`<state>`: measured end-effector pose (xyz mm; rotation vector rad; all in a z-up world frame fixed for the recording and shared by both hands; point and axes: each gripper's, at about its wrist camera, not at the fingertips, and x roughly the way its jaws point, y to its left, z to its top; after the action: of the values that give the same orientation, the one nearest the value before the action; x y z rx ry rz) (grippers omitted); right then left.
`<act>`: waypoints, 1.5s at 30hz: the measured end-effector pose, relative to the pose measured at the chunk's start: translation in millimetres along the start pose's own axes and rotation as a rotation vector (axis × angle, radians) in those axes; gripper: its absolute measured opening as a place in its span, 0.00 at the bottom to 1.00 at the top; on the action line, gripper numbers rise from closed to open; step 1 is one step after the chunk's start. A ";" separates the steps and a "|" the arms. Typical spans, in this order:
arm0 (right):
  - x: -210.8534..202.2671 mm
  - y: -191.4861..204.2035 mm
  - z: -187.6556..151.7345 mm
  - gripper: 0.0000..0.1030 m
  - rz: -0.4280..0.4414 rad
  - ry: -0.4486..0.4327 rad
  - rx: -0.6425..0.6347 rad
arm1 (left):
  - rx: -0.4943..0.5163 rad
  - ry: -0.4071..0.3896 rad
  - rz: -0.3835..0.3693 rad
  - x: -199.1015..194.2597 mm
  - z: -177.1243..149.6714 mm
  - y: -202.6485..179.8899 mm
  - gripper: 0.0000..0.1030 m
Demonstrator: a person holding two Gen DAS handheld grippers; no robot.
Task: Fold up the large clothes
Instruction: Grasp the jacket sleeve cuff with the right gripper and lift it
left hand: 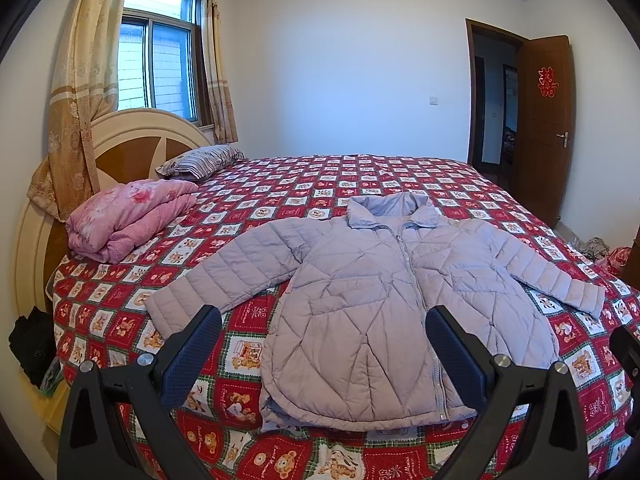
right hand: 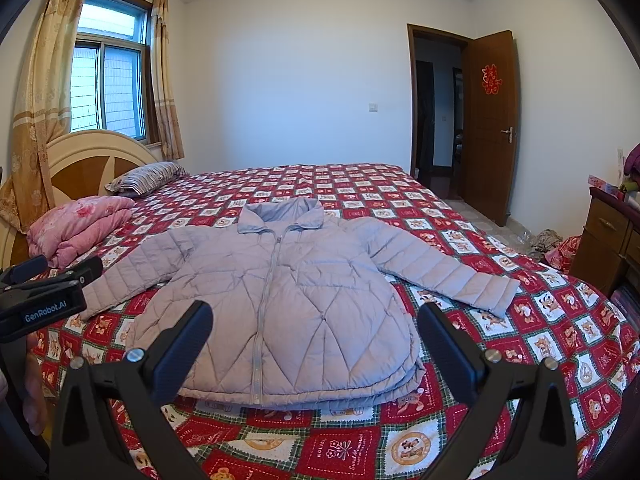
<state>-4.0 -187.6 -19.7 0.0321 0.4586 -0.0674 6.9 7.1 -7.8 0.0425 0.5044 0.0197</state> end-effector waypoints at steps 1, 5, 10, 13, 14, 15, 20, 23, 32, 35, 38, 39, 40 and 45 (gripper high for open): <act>-0.1 -0.2 0.1 1.00 0.001 0.001 0.001 | -0.001 0.004 0.002 1.5 -0.6 -0.2 0.99; 7.5 1.2 -3.2 1.00 0.015 0.017 0.004 | -0.005 0.039 0.001 19.3 -1.8 3.1 0.99; 48.3 -17.9 -11.6 1.00 -0.004 0.070 0.026 | -0.001 0.082 0.022 59.3 -5.5 11.2 0.99; 79.2 -43.1 -16.6 1.00 -0.051 0.115 0.053 | 0.008 0.117 0.054 91.0 -7.3 15.5 0.99; 87.7 -53.7 -17.9 1.00 -0.071 0.126 0.070 | 0.009 0.126 0.054 99.0 -7.4 17.1 0.99; 96.9 -65.1 -19.3 1.00 -0.093 0.141 0.091 | 0.012 0.137 0.061 111.9 -7.3 17.3 0.99; 134.6 -128.3 -24.8 1.00 -0.206 0.186 0.181 | 0.047 0.170 0.085 162.6 -4.9 11.5 0.99; 152.1 -168.7 -26.2 1.00 -0.272 0.213 0.232 | 0.062 0.184 0.101 193.9 0.3 8.8 0.99; 207.2 -301.2 -37.8 0.83 -0.448 0.306 0.467 | 0.093 0.196 0.190 285.1 9.4 8.6 0.99; 226.8 -323.3 -42.6 0.70 -0.463 0.344 0.507 | 0.090 0.214 0.239 313.3 6.8 14.0 0.99; 239.9 -326.6 -40.9 0.33 -0.428 0.361 0.482 | 0.084 0.242 0.285 336.6 0.8 20.6 0.99; 243.7 -327.4 -41.1 0.24 -0.418 0.371 0.477 | 0.082 0.253 0.300 343.0 -2.1 24.2 0.99; 246.4 -327.6 -41.0 0.17 -0.416 0.377 0.475 | 0.084 0.267 0.311 349.1 -5.8 27.6 0.99; 239.2 -327.9 -34.5 0.08 -0.433 0.335 0.444 | 0.072 0.308 0.318 361.6 -19.7 43.4 0.99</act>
<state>171.0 -526.8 -161.9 0.3852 0.7730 -0.5956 313.5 61.7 -197.6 0.1924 0.8022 0.3235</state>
